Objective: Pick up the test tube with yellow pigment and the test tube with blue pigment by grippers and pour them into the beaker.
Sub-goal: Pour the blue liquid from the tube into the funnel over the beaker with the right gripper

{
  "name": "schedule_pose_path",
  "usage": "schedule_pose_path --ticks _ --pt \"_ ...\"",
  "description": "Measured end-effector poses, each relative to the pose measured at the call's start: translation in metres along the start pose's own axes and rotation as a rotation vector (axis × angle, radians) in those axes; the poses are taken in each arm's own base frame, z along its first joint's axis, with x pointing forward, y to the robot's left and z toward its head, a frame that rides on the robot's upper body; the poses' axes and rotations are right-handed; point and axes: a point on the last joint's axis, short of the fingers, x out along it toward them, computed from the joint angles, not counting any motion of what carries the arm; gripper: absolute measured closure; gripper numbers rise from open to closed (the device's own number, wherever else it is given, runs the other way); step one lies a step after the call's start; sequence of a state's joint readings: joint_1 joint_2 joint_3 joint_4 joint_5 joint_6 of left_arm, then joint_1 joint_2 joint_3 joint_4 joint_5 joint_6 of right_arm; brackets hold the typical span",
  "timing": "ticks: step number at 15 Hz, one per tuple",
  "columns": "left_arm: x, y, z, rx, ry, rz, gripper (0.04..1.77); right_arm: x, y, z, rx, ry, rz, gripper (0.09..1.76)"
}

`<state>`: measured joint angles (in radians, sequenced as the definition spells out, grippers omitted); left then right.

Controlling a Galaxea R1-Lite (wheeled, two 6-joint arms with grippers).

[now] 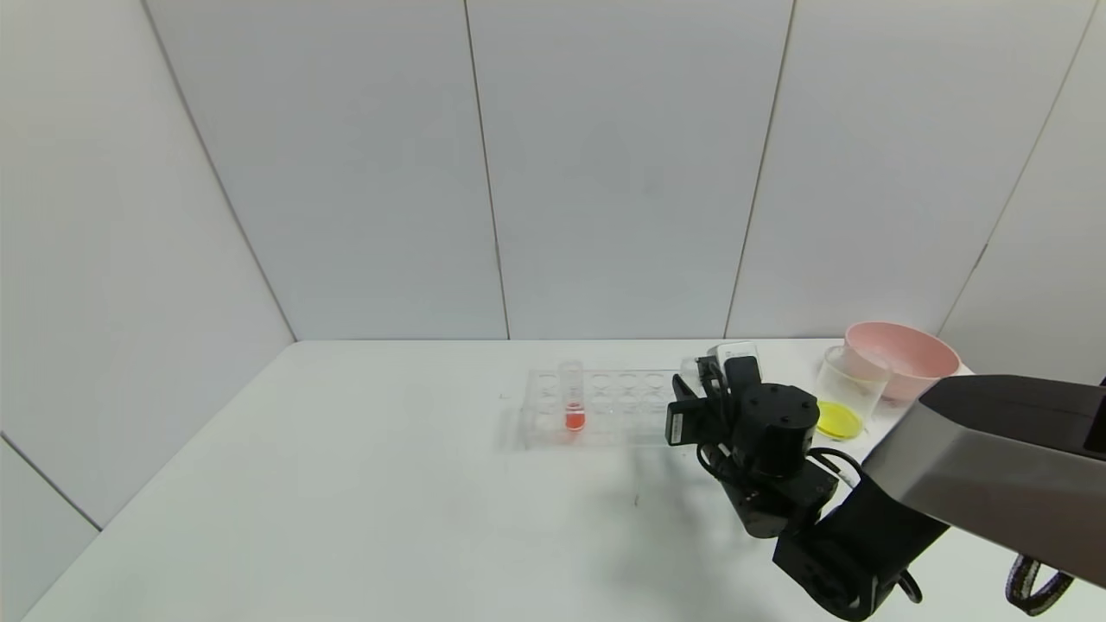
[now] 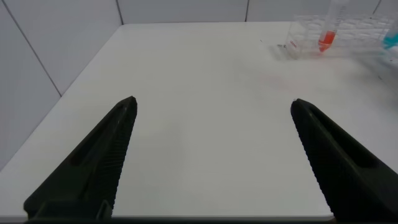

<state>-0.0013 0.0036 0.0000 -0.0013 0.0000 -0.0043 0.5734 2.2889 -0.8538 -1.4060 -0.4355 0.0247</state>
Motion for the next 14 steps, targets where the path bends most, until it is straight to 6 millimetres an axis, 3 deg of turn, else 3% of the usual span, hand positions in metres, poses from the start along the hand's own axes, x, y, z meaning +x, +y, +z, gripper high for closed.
schedule_pose_path --ticks 14 --pt "0.0 0.0 0.0 0.0 0.0 0.0 0.05 -0.021 -0.004 0.066 0.025 -0.084 0.013 1.36"
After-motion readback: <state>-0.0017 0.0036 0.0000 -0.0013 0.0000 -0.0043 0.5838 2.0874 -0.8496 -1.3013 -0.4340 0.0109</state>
